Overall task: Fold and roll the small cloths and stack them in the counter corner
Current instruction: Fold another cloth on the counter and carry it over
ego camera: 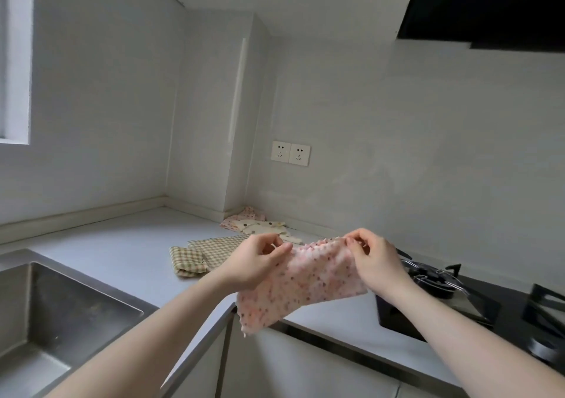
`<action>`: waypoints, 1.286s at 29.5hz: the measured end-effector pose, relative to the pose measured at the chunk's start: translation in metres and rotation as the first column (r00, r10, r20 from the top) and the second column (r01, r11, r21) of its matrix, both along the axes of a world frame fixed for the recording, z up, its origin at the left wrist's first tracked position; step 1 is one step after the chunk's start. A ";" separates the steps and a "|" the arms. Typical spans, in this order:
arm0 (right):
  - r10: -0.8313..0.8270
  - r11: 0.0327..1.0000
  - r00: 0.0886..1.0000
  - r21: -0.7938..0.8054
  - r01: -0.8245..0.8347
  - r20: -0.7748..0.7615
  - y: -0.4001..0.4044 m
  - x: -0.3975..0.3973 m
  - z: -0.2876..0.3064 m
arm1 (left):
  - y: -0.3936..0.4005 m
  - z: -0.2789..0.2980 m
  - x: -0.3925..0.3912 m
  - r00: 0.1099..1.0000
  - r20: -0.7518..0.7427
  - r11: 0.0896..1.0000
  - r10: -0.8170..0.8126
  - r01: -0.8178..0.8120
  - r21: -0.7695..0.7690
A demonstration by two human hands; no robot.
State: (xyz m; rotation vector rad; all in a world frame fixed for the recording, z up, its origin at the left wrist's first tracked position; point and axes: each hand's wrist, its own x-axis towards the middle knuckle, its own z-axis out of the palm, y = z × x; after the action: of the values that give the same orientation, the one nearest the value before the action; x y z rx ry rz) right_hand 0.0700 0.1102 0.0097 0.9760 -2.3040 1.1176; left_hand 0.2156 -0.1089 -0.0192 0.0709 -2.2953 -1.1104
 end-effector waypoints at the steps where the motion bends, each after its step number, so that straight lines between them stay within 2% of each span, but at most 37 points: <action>1: -0.004 1.000 1.000 0.009 0.004 0.011 0.002 -0.001 -0.001 | 0.000 -0.001 0.001 0.999 0.042 1.000 -0.014 0.015 -0.017; 6: -0.068 0.998 0.996 0.021 0.066 0.056 0.016 -0.006 0.000 | -0.002 -0.012 -0.001 0.972 0.223 0.978 -0.072 0.113 -0.177; 8: -0.087 0.996 0.993 0.023 0.086 0.074 0.020 -0.010 0.002 | -0.003 -0.016 -0.004 0.968 0.245 0.979 -0.057 0.102 -0.176; 14: -0.160 0.986 0.976 0.079 0.149 0.148 0.025 -0.025 -0.003 | -0.004 -0.037 -0.012 0.971 0.239 0.998 -0.011 -0.006 0.067; 20: -0.261 0.960 0.942 0.160 0.230 0.212 0.017 -0.046 -0.021 | 0.001 -0.060 -0.023 0.960 0.274 0.950 0.064 -0.142 0.277; 27: -0.290 0.956 0.918 0.117 0.267 0.271 0.007 -0.059 -0.034 | 0.001 -0.071 -0.028 0.960 0.231 0.904 0.158 -0.235 0.358; 29: -0.282 0.957 0.906 0.157 0.244 0.316 0.006 -0.063 -0.036 | -0.003 -0.076 -0.029 0.953 0.219 0.924 0.211 -0.268 0.273; 32: -0.308 0.901 0.818 0.424 0.087 0.486 0.015 -0.063 -0.053 | -0.011 -0.087 -0.028 0.905 0.217 0.931 0.366 -0.357 -0.081; 33: -0.329 0.864 0.801 0.503 0.041 0.500 0.020 -0.062 -0.061 | -0.012 -0.089 -0.028 0.895 0.206 0.918 0.396 -0.376 -0.131; 38: -0.354 0.839 0.821 0.541 0.066 0.449 0.021 -0.062 -0.082 | -0.010 -0.089 -0.029 0.895 0.207 0.918 0.394 -0.375 -0.127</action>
State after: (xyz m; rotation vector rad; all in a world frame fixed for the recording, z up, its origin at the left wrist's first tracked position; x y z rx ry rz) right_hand 0.0077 0.1308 -0.0726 0.5587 -3.1863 0.7555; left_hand 0.1868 -0.1187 -0.1086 0.6254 -2.3824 -0.8313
